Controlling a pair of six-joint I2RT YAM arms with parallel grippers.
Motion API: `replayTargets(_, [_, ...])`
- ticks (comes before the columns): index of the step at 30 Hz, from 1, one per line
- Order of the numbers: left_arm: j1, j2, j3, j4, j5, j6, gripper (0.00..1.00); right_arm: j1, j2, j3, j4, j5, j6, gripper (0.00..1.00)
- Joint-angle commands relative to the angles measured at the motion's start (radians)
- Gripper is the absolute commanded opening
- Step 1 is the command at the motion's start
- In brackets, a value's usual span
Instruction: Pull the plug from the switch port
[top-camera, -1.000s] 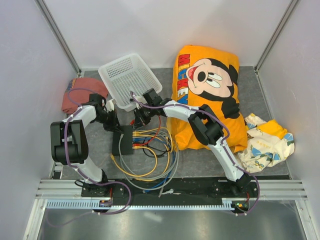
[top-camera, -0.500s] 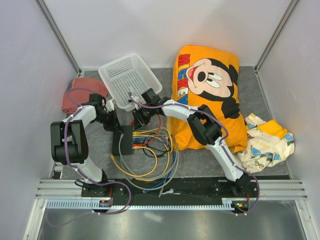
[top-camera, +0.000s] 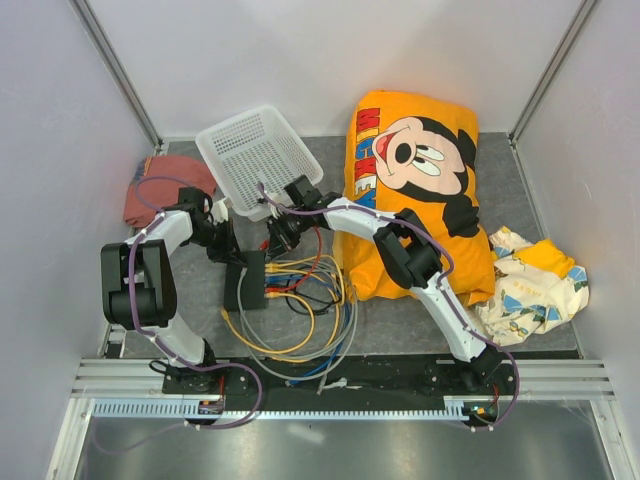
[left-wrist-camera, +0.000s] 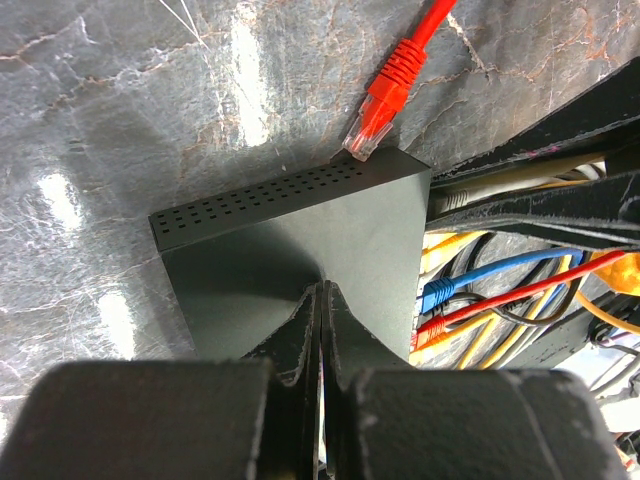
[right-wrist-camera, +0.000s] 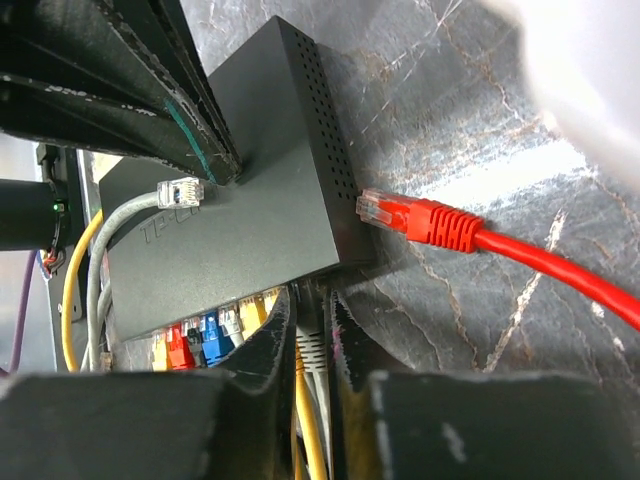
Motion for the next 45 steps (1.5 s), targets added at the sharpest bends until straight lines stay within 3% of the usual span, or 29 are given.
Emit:
replayTargets(1, [-0.008,0.045,-0.012,0.067,-0.107,0.011,0.01,-0.007,0.091,-0.080,-0.081,0.069,0.067,0.10])
replayTargets(6, [-0.009,0.052,-0.011,0.067,-0.115,0.009,0.02,-0.005,0.078,-0.083,-0.116,0.139,0.042,0.00])
replayTargets(23, [-0.009,0.069,-0.008,0.070,-0.115,0.015,0.02,-0.037,0.108,-0.060,-0.316,0.130,-0.149,0.00])
replayTargets(30, [-0.009,0.064,-0.009,0.071,-0.120,0.015,0.01,-0.077,0.091,-0.077,-0.285,0.109,-0.108,0.00])
replayTargets(33, [-0.009,0.065,-0.009,0.071,-0.121,0.015,0.02,-0.080,0.056,-0.127,-0.253,0.152,-0.079,0.00])
replayTargets(34, [-0.008,0.064,-0.009,0.071,-0.123,0.015,0.02,-0.080,0.042,-0.165,-0.242,0.241,-0.039,0.00])
replayTargets(38, [-0.009,0.070,-0.008,0.071,-0.121,0.015,0.01,-0.086,-0.041,-0.238,-0.164,0.267,-0.005,0.00])
replayTargets(45, [-0.009,0.059,-0.011,0.075,-0.124,0.015,0.01,-0.106,-0.007,-0.195,-0.141,0.232,0.025,0.00])
